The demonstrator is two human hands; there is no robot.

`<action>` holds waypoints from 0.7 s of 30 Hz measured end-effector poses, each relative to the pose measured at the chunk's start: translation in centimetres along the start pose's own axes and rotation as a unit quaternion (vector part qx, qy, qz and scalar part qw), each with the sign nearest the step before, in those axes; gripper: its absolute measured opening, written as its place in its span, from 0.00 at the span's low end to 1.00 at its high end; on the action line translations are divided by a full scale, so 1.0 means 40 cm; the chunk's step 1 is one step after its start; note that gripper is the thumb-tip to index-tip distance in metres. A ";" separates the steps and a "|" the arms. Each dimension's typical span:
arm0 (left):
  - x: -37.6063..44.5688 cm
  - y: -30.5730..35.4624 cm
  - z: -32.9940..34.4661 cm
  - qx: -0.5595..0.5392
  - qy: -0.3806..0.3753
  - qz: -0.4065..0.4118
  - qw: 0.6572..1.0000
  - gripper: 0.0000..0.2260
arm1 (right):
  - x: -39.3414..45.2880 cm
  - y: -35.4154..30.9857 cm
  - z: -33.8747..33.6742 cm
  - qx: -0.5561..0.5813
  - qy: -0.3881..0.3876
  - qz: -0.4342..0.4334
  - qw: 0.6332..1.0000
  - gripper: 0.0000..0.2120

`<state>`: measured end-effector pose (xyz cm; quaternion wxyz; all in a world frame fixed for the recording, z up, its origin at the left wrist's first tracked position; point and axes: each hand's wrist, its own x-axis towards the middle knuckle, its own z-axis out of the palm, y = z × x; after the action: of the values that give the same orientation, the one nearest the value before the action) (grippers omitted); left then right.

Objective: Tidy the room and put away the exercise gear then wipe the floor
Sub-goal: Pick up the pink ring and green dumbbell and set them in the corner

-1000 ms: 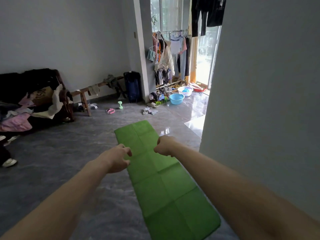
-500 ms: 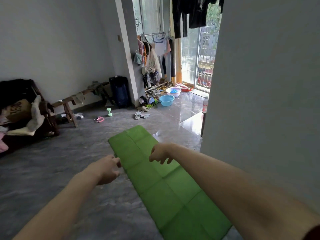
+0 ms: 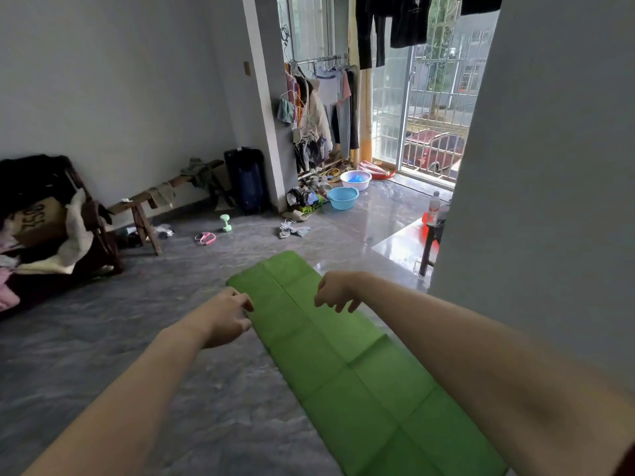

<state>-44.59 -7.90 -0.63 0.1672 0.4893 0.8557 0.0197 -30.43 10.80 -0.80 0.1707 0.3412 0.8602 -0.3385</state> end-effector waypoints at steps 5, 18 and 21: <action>0.133 -0.158 -0.079 -0.033 0.019 -0.011 0.999 0.16 | 0.191 -0.125 -0.038 -0.003 -0.003 0.007 1.000 0.19; 0.404 -0.529 -0.223 -0.009 -0.044 -0.062 0.997 0.13 | 0.583 -0.387 -0.082 -0.024 0.026 -0.035 0.999 0.16; 0.475 -0.591 -0.237 -0.011 -0.078 -0.050 0.996 0.12 | 0.660 -0.414 -0.090 -0.005 0.020 -0.019 1.000 0.16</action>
<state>-75.95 -2.93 -1.41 0.2393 0.4445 0.8631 -0.0173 -61.00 16.87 -4.36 0.1489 0.3306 0.8712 -0.3310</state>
